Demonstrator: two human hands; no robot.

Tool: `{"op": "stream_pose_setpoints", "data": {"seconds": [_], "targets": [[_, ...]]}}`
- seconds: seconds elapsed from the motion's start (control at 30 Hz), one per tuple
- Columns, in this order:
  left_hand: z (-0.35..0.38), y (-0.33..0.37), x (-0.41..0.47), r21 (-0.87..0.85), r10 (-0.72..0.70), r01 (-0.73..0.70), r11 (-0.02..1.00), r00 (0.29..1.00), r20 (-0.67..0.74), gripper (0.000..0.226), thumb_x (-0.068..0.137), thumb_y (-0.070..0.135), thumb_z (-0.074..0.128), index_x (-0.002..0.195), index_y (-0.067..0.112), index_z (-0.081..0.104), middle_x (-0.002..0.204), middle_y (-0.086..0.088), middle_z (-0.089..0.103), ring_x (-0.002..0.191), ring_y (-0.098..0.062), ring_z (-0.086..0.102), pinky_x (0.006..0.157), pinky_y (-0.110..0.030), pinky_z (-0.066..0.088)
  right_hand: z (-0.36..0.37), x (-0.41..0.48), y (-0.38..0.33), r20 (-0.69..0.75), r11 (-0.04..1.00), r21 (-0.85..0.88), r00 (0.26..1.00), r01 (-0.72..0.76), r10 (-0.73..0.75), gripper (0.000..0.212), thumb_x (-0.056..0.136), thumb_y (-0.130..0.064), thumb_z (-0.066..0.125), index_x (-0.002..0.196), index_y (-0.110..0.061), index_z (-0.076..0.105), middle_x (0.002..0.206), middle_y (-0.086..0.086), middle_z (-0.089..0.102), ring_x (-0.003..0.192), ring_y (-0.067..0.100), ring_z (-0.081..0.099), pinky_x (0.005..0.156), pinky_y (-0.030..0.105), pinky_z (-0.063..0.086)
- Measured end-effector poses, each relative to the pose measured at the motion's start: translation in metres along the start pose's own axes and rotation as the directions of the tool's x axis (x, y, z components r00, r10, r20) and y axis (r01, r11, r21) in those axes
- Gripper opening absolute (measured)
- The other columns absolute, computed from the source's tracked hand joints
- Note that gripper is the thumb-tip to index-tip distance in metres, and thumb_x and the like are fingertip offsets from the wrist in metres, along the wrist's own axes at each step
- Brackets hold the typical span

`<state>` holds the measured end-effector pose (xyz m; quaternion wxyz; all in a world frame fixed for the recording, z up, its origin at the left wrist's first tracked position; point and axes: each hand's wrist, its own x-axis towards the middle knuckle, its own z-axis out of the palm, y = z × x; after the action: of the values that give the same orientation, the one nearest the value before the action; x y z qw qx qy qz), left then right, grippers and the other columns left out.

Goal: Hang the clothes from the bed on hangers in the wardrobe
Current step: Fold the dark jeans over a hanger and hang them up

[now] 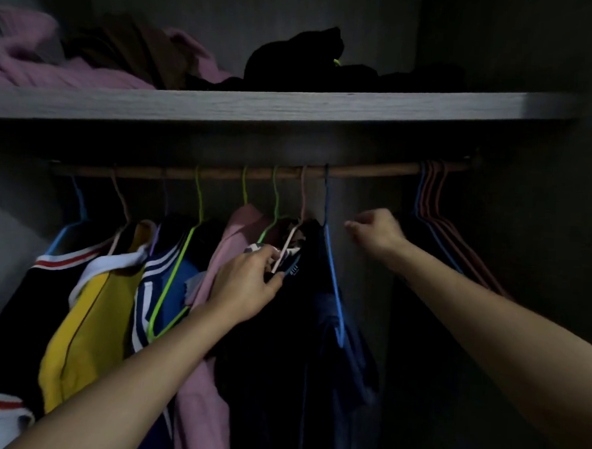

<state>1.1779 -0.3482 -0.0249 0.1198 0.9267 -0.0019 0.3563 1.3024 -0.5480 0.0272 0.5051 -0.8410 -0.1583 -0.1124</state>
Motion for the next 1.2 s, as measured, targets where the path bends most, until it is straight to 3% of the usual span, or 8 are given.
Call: {"op": "stream_pose_setpoints", "data": {"seconds": [0.1, 0.2, 0.33, 0.47, 0.63, 0.8, 1.03, 1.2], "targets": [[-0.002, 0.017, 0.001, -0.030, 0.022, -0.024, 0.999, 0.998, -0.060, 0.019, 0.086, 0.026, 0.060, 0.103, 0.019, 0.062, 0.095, -0.002, 0.066, 0.089, -0.027, 0.062, 0.069, -0.038, 0.050, -0.052, -0.011, 0.029, -0.183, 0.688, -0.720, 0.930, 0.095, -0.320, 0.022, 0.091, -0.029, 0.060, 0.108, -0.015, 0.062, 0.105, 0.009, 0.058, 0.096, 0.030, 0.059, 0.068, 0.035, 0.044], [-0.001, 0.044, 0.006, -0.048, 0.070, -0.078, 0.996, 0.985, -0.158, 0.016, 0.084, 0.021, 0.062, 0.098, 0.014, 0.065, 0.096, -0.006, 0.064, 0.091, -0.030, 0.061, 0.071, -0.040, 0.051, -0.088, -0.022, 0.055, -0.110, 0.483, -0.875, 0.964, 0.022, -0.244, 0.034, 0.091, -0.026, 0.057, 0.123, -0.014, 0.051, 0.121, 0.011, 0.049, 0.105, 0.032, 0.055, 0.068, 0.038, 0.043], [0.008, 0.079, 0.002, -0.094, 0.101, -0.119, 0.988, 0.979, -0.177, 0.017, 0.084, 0.020, 0.063, 0.100, 0.014, 0.065, 0.098, -0.004, 0.064, 0.093, -0.026, 0.061, 0.076, -0.036, 0.048, -0.105, -0.031, 0.070, -0.049, 0.401, -0.916, 0.992, 0.003, -0.119, 0.052, 0.091, -0.021, 0.057, 0.138, -0.013, 0.035, 0.134, 0.014, 0.041, 0.114, 0.034, 0.051, 0.075, 0.041, 0.046], [0.023, 0.090, -0.016, -0.104, 0.076, -0.090, 0.990, 0.989, -0.129, 0.018, 0.085, 0.024, 0.061, 0.100, 0.016, 0.064, 0.098, -0.001, 0.064, 0.092, -0.023, 0.061, 0.077, -0.038, 0.051, -0.113, -0.029, 0.076, -0.077, 0.418, -0.908, 0.971, 0.025, -0.227, 0.030, 0.098, -0.013, 0.045, 0.127, -0.010, 0.050, 0.126, 0.014, 0.049, 0.103, 0.033, 0.059, 0.069, 0.038, 0.042], [0.020, 0.092, -0.029, -0.086, 0.036, -0.044, 0.995, 0.996, -0.086, 0.017, 0.085, 0.023, 0.061, 0.101, 0.016, 0.064, 0.099, -0.001, 0.064, 0.095, -0.024, 0.061, 0.077, -0.038, 0.051, -0.114, -0.028, 0.057, -0.125, 0.649, -0.754, 0.947, 0.103, -0.296, 0.019, 0.093, -0.017, 0.053, 0.112, -0.011, 0.053, 0.114, 0.014, 0.058, 0.096, 0.036, 0.060, 0.068, 0.037, 0.040], [0.001, 0.088, -0.025, -0.091, 0.015, -0.025, 0.996, 0.994, -0.110, 0.018, 0.085, 0.021, 0.062, 0.102, 0.014, 0.065, 0.102, -0.003, 0.065, 0.096, -0.025, 0.060, 0.077, -0.036, 0.050, -0.106, -0.049, 0.040, -0.171, 0.795, -0.601, 0.959, 0.082, -0.228, 0.032, 0.091, -0.032, 0.056, 0.121, -0.018, 0.058, 0.115, 0.015, 0.064, 0.106, 0.039, 0.060, 0.078, 0.038, 0.045], [-0.007, 0.094, -0.032, -0.139, 0.122, -0.133, 0.981, 0.989, -0.081, 0.018, 0.086, 0.022, 0.061, 0.103, 0.016, 0.064, 0.102, -0.001, 0.064, 0.098, -0.024, 0.059, 0.078, -0.036, 0.048, -0.096, -0.135, 0.072, -0.080, 0.827, -0.548, 0.977, 0.123, -0.198, 0.023, 0.096, -0.048, 0.045, 0.087, -0.029, 0.054, 0.081, -0.002, 0.063, 0.085, 0.028, 0.062, 0.064, 0.035, 0.041], [0.013, 0.120, -0.041, -0.184, 0.329, -0.343, 0.921, 0.939, -0.102, 0.041, 0.081, 0.024, 0.054, 0.118, 0.008, 0.059, 0.112, -0.010, 0.059, 0.105, -0.031, 0.054, 0.089, -0.042, 0.048, -0.116, -0.213, 0.096, -0.188, 0.752, -0.656, 0.952, 0.061, -0.241, 0.035, 0.096, -0.053, 0.045, 0.073, -0.027, 0.040, 0.059, -0.004, 0.047, 0.074, 0.034, 0.060, 0.057, 0.035, 0.038]]}}
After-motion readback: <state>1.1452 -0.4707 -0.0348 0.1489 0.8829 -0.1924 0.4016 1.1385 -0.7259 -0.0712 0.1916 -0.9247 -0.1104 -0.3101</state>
